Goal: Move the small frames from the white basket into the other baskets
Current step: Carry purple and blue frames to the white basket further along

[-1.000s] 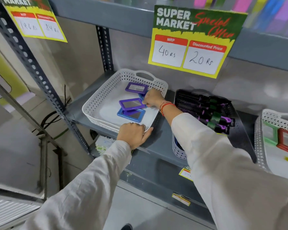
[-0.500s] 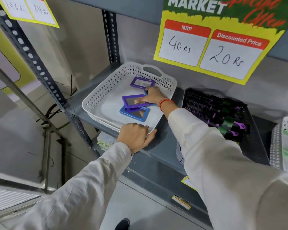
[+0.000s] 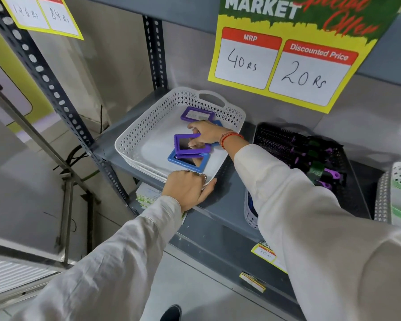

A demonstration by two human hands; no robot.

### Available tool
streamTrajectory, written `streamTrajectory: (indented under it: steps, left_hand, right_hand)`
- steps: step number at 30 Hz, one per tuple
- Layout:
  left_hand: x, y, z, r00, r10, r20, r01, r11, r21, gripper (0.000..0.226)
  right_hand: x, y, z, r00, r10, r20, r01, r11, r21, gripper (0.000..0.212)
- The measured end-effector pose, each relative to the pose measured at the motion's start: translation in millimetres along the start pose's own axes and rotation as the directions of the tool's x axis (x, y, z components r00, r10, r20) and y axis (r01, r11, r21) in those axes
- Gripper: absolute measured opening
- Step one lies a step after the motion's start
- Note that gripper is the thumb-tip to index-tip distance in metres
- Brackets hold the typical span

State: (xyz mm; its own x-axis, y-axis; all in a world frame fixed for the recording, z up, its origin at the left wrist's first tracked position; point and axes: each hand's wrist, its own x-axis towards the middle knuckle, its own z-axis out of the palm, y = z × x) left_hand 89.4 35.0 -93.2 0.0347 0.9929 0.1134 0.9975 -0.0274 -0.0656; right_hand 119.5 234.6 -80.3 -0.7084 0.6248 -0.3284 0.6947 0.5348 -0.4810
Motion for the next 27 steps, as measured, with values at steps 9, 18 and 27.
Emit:
streamTrajectory:
  steps: [9, 18, 27]
  left_hand:
    - [-2.2, -0.1, -1.3, 1.0, -0.007, -0.006, 0.007, 1.0, 0.0, 0.057]
    - [22.1, 25.0, -22.2, 0.977, -0.182, -0.108, 0.113, 0.879, -0.464, 0.047]
    - [63.6, 179.7, -71.1, 0.992, -0.037, -0.121, -0.051, 0.763, -0.644, 0.047]
  right_hand:
    - [-20.5, 4.9, -15.3, 0.973, 0.045, -0.226, -0.005, 0.985, 0.174, 0.039]
    - [-119.6, 57.2, -61.8, 0.813, 0.305, -0.496, -0.009, 0.858, 0.513, 0.018]
    - [-305.4, 133.5, -83.2, 0.499, 0.589, -0.636, -0.173, 0.787, 0.593, 0.026]
